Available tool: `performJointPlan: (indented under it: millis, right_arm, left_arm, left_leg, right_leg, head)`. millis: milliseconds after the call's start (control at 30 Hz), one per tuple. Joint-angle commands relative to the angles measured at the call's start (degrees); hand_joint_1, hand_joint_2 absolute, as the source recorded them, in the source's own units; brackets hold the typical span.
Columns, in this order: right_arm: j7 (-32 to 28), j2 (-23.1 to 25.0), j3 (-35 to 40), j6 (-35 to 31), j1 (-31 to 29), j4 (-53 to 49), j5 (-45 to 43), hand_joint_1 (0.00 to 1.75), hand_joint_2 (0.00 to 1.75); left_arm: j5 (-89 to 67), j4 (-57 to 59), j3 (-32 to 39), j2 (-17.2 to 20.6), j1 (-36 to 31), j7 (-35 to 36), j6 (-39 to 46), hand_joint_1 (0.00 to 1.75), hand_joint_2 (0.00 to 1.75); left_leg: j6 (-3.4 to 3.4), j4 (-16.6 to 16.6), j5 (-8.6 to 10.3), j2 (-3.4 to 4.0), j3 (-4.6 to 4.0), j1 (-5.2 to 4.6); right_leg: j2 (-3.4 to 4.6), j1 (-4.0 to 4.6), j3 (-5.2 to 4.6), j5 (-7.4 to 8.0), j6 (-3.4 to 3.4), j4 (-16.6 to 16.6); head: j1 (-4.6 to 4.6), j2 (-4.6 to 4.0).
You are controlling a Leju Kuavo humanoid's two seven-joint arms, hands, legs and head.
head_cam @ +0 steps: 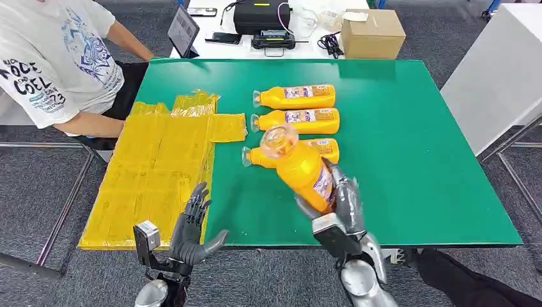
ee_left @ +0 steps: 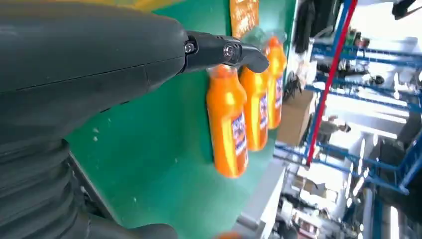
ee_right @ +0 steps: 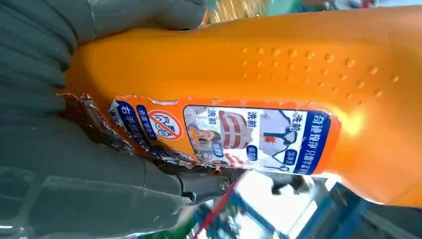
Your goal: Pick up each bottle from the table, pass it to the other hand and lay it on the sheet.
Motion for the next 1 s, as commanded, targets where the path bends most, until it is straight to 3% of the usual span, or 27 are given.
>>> performJointPlan:
  millis: [33, 100, 600, 700, 767, 1000]
  right_arm:
    - [-6.24, 7.59, 3.94, 1.45, -2.09, 25.16, -4.0, 1.75, 1.75]
    - [-6.35, 7.4, 4.46, 4.43, -2.59, 25.92, -6.65, 1.75, 1.75]
    - [-5.84, 8.05, 6.39, 5.05, -4.95, 28.41, -5.22, 1.75, 1.75]
    - [-5.87, 8.46, 5.7, 5.98, -6.15, 28.8, -6.42, 1.75, 1.75]
    - [-5.91, 8.91, 5.64, 6.32, -6.76, 28.02, -6.79, 1.75, 1.75]
    - [-4.43, 10.8, 12.96, 7.41, -9.14, 33.84, -3.63, 1.75, 1.75]
  left_arm:
    - [1.37, 0.64, -3.56, 1.42, -1.91, 1.34, -1.05, 0.0, 1.75]
    - [1.56, 0.95, -4.13, 1.36, -2.14, 1.61, -1.08, 0.0, 1.75]
    - [4.14, 2.33, -5.87, 2.05, -2.19, 3.05, -4.11, 0.0, 1.75]
    - [10.87, 2.4, -6.17, 2.57, -1.61, 5.31, -11.43, 0.0, 1.75]
    - [10.61, 2.24, -6.86, 2.7, -1.23, 4.89, -11.52, 0.0, 1.75]
    - [11.18, 4.18, -8.77, 2.68, -2.51, 5.06, -12.9, 0.0, 1.75]
  left_leg:
    - [-0.07, -0.08, -0.04, 0.14, 0.17, 0.06]
    - [-0.11, -0.08, -0.11, 0.22, 0.33, 0.1]
    - [-0.07, -0.07, -0.04, 0.13, 0.15, 0.06]
    - [-0.09, -0.07, -0.07, 0.15, 0.23, 0.07]
    - [-0.09, -0.05, -0.1, 0.25, 0.26, 0.07]
    - [-0.07, -0.07, -0.03, 0.14, 0.14, 0.06]
  right_leg:
    - [0.11, 0.06, 0.14, 0.01, -0.08, -0.09]
    - [0.18, 0.1, 0.27, -0.04, -0.13, -0.1]
    - [0.1, 0.05, 0.11, -0.02, -0.1, -0.05]
    - [0.12, 0.06, 0.18, -0.05, -0.12, -0.05]
    - [0.21, 0.06, 0.19, -0.05, -0.13, -0.03]
    - [0.12, 0.04, 0.11, -0.02, -0.1, -0.04]
  head:
    - [0.0, 0.0]
    - [0.0, 0.0]
    - [0.02, 0.0]
    - [0.0, 0.0]
    - [0.0, 0.0]
    - [0.02, 0.0]
